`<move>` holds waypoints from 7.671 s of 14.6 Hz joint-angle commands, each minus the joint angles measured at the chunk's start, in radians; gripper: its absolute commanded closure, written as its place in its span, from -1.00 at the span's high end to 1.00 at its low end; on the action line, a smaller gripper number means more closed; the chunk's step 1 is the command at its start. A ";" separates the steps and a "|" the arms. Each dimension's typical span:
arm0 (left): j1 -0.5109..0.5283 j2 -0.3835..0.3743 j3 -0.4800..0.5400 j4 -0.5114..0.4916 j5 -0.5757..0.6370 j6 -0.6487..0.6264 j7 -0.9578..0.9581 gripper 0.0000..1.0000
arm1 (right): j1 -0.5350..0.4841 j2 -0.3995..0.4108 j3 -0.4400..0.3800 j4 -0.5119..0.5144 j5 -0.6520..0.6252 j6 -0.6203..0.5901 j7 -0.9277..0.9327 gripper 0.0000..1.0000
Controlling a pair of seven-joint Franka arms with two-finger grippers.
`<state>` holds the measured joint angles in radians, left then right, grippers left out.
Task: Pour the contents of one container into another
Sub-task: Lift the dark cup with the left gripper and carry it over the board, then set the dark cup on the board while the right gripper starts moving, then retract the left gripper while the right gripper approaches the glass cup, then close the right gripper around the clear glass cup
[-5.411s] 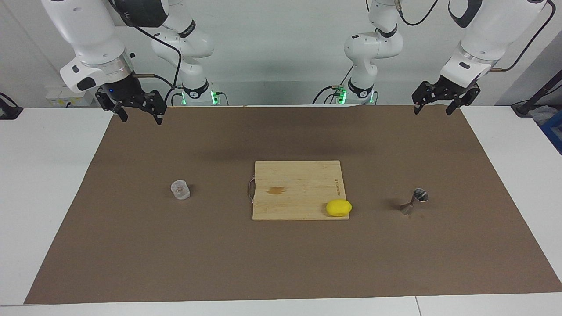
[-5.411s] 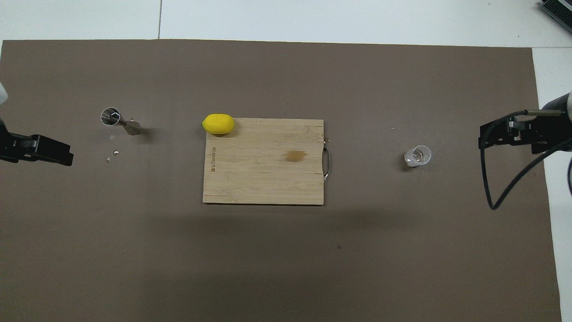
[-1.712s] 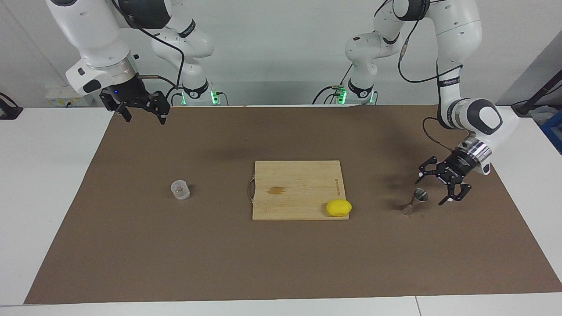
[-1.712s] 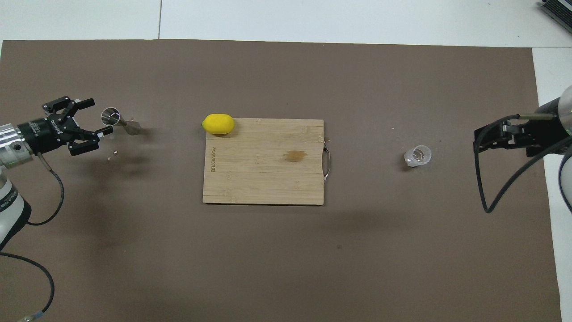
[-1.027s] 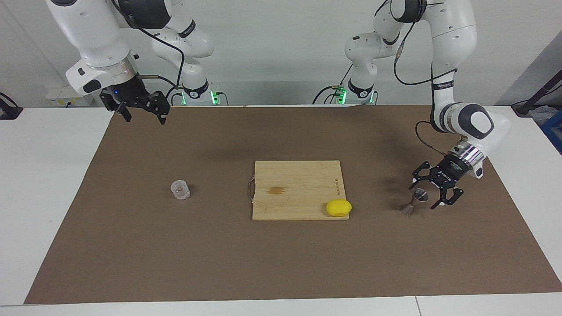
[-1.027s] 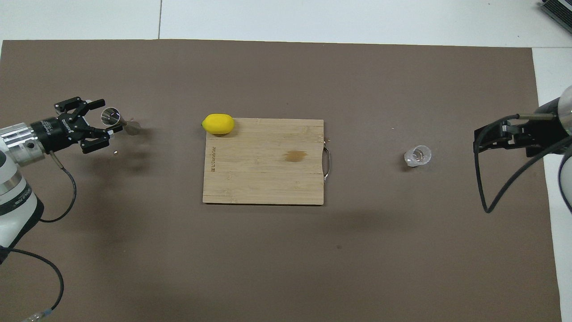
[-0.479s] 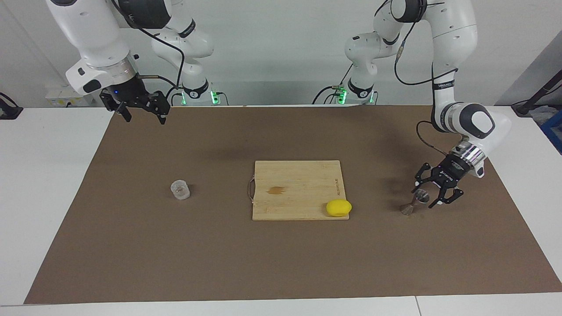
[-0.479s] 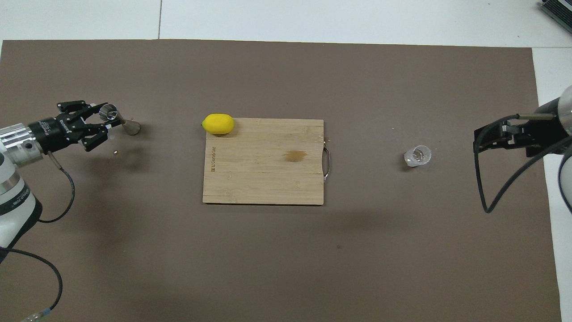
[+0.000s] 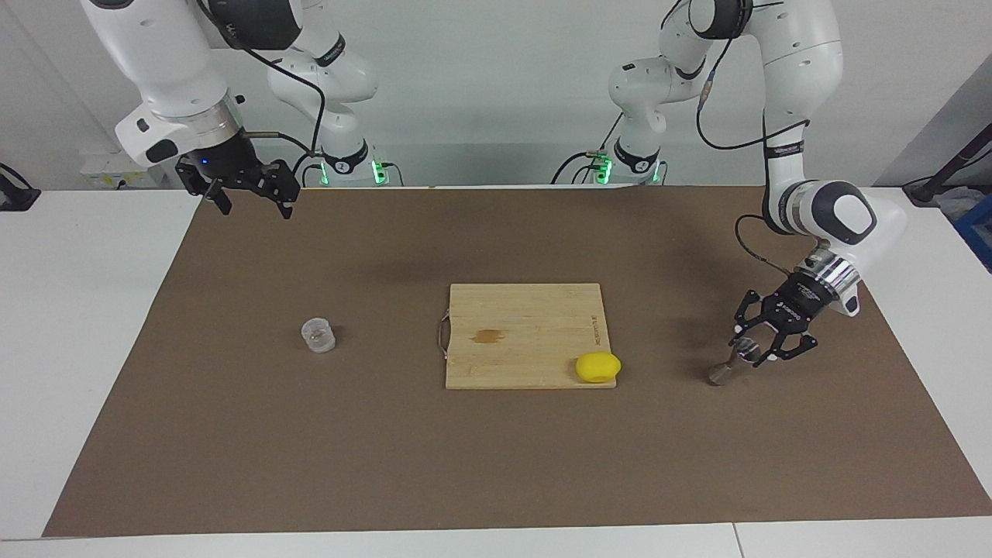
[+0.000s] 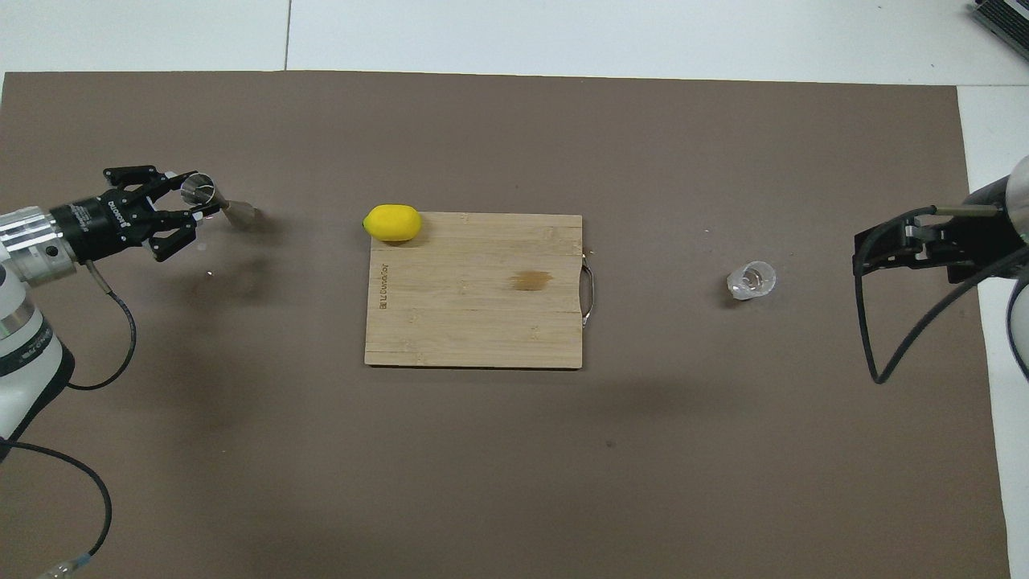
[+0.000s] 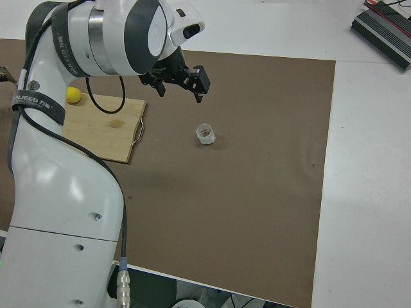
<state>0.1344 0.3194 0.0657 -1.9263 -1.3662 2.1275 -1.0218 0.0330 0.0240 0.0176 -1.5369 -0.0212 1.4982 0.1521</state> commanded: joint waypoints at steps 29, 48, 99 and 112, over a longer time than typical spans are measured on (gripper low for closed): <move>-0.699 0.003 -0.150 0.040 -0.292 0.644 -0.273 -1.00 | -0.007 -0.027 0.005 -0.037 0.006 0.005 -0.017 1.00; -0.743 0.021 -0.147 0.007 -0.278 0.680 -0.278 1.00 | -0.015 -0.024 0.004 -0.035 0.006 0.036 -0.013 1.00; -0.117 -0.350 -0.167 0.268 1.382 -0.569 1.054 1.00 | -0.268 0.399 0.004 -0.325 0.647 0.435 0.638 1.00; -0.159 -0.333 -0.092 0.346 1.320 -0.618 1.063 1.00 | -0.249 0.392 0.004 -0.359 0.690 0.465 0.610 1.00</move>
<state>-0.0217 -0.0214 -0.0290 -1.5842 -0.0356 1.4854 0.0257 -0.2138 0.4423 0.0174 -1.8598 0.6299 1.9367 0.7987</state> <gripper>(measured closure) 0.000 0.000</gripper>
